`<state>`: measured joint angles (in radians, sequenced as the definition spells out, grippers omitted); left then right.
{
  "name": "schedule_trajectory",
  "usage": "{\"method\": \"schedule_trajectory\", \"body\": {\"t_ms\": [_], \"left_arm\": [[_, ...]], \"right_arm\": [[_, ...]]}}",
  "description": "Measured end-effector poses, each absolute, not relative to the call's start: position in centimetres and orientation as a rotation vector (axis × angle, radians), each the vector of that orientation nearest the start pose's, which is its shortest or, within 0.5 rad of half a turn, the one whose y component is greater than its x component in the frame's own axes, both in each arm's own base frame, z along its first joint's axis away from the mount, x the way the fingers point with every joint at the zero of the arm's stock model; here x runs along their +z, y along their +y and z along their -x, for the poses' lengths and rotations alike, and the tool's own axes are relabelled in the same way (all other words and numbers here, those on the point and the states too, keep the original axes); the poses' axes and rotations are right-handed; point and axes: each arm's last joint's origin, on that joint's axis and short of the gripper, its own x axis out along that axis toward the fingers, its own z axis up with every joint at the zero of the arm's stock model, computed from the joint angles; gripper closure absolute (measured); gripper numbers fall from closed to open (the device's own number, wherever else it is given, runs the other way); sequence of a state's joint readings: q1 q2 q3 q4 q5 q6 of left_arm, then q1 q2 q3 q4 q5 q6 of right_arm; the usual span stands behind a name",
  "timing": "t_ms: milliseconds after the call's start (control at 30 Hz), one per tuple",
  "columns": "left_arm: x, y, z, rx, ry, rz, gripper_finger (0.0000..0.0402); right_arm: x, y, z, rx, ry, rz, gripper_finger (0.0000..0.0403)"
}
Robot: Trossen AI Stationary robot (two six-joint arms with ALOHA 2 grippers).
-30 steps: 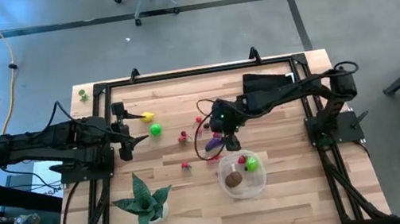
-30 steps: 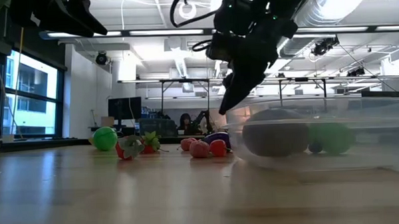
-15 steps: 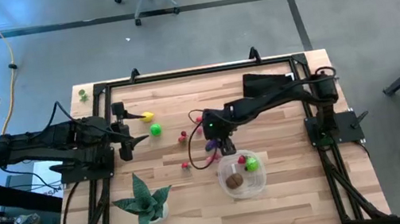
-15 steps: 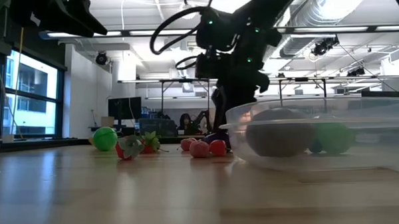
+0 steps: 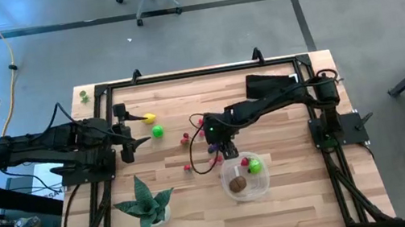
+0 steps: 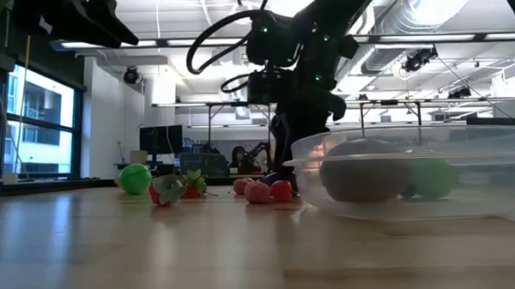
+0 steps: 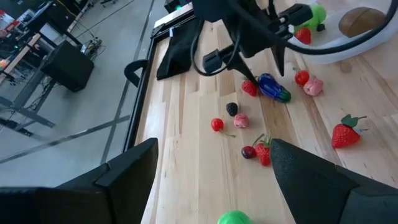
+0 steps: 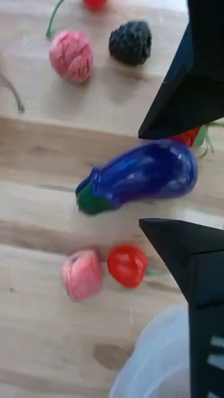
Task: Pick and placing Produce into tupperware
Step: Put the eggplant into the transparent bin
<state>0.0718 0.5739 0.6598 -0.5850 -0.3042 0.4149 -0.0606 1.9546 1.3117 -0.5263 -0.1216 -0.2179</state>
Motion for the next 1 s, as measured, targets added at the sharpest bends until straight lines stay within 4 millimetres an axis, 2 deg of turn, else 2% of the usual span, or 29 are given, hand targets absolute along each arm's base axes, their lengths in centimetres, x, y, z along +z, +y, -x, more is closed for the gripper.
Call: {"method": "schedule_trajectory", "body": {"t_ms": [200, 533, 1000], "left_arm": [[28.2, 1.7, -12.0, 0.259, 0.569, -0.46, 0.0103], [28.2, 1.7, -12.0, 0.26, 0.569, -0.46, 0.0103], [28.2, 1.7, -12.0, 0.26, 0.569, -0.46, 0.0103]], "right_arm": [[14.6, -1.9, -39.1, 0.187, 1.185, 0.084, 0.0194], [14.6, -1.9, -39.2, 0.178, 1.173, 0.08, 0.0197], [14.9, -1.9, -39.2, 0.172, 1.166, 0.08, 0.0254]]}}
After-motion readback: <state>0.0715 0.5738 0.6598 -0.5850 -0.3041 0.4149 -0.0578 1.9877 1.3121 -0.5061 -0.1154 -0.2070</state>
